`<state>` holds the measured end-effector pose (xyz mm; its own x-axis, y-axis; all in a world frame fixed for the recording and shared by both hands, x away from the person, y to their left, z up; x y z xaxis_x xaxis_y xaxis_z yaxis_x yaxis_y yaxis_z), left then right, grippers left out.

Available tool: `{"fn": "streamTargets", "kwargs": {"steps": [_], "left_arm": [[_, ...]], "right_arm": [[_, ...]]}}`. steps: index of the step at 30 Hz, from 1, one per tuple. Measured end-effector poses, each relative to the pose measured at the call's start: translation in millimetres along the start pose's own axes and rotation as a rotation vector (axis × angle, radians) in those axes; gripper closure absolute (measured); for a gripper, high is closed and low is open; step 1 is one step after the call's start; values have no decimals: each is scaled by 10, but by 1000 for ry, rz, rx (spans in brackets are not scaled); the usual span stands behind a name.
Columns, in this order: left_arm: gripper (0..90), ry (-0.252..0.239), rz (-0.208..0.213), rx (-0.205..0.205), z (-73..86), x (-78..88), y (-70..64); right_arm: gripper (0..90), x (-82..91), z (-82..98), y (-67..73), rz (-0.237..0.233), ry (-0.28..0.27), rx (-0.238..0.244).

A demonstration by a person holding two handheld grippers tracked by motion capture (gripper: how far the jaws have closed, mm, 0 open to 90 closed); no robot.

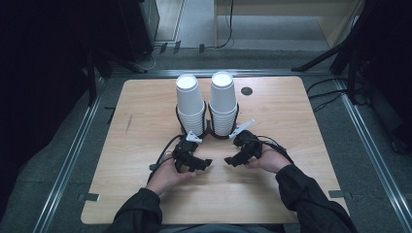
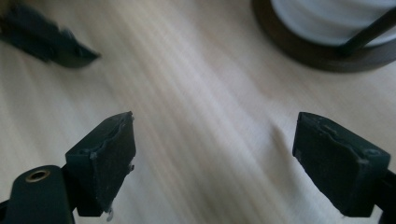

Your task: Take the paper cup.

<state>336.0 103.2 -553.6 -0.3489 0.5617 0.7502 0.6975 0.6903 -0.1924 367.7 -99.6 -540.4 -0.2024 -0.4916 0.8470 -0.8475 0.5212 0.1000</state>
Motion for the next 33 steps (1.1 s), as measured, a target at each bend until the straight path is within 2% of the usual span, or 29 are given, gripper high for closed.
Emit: {"fn": "streamTargets", "kwargs": {"steps": [1, 2, 5, 8, 9, 10, 11, 12, 14, 15, 17, 18, 21, 23, 24, 25, 26, 28, 29, 30, 33], "left_arm": [[127, -2, 38, -1, 0, 26, 3], [127, -11, 48, 2, -10, 48, 3], [145, -1, 31, -3, -43, 104, 9], [151, -10, 51, 18, -65, 148, 8], [162, -11, 64, 28, -71, 163, 2], [168, -3, 72, 37, -72, 179, -20], [199, -3, 72, 37, -72, 179, -20], [280, 10, 68, 35, -66, 190, -45], [290, 20, 73, -1, -76, 218, -115], [293, 20, 73, -1, -76, 218, -115], [294, -2, 80, -25, -103, 239, -169], [300, -6, 79, -63, -124, 259, -186], [318, -10, 59, -104, -149, 271, -191], [338, -4, 63, -100, -154, 275, -183], [338, 5, 79, -79, -160, 273, -176], [374, 3, 74, -80, -166, 280, -173], [374, 1, 74, -85, -169, 285, -175], [406, 13, 70, -105, -179, 287, -176], [409, 13, 70, -105, -179, 287, -176], [414, 16, 71, -110, -180, 278, -172], [421, 11, 75, -117, -185, 284, -173]], "right_arm": [[133, 3, 12, 0, -18, 11, 12], [133, 8, 21, 0, -29, 24, 19], [140, 27, 19, -8, -42, 36, 12], [145, 56, 1, -7, -37, 12, 12], [150, 101, -28, -6, -64, -26, 12], [148, 121, -41, 4, -90, -42, 20], [148, 121, -41, 4, -90, -42, 20], [140, 154, -66, 16, -88, -69, 19], [144, 175, -78, 16, -80, -75, 16], [144, 175, -78, 16, -80, -75, 16], [213, 203, -77, 12, -74, -81, 22], [248, 220, -76, 8, -71, -86, 18], [286, 276, -81, -9, -81, -109, -3], [297, 291, -79, -23, -83, -116, -7], [311, 305, -73, -33, -86, -116, -19], [359, 323, -50, -46, -104, -111, -31], [359, 323, -50, -46, -104, -111, -31], [451, 345, -16, -28, -96, -107, 12], [451, 345, -16, -28, -96, -107, 12], [494, 350, -11, -9, -97, -101, 8], [501, 333, -14, -9, -107, -99, -4]]}}
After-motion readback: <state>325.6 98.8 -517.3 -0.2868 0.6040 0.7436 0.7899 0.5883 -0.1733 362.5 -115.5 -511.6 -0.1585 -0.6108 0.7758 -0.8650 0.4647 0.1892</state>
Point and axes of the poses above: each handheld gripper's, and its own axes: x roughly backward along the jaws, z roughly out of its underside, y roughly to its left, the point moved 3 cm from there along -x, roughly forward along the jaws, and after that the axes turned 1 degree about -y, right-handed, at the moved point
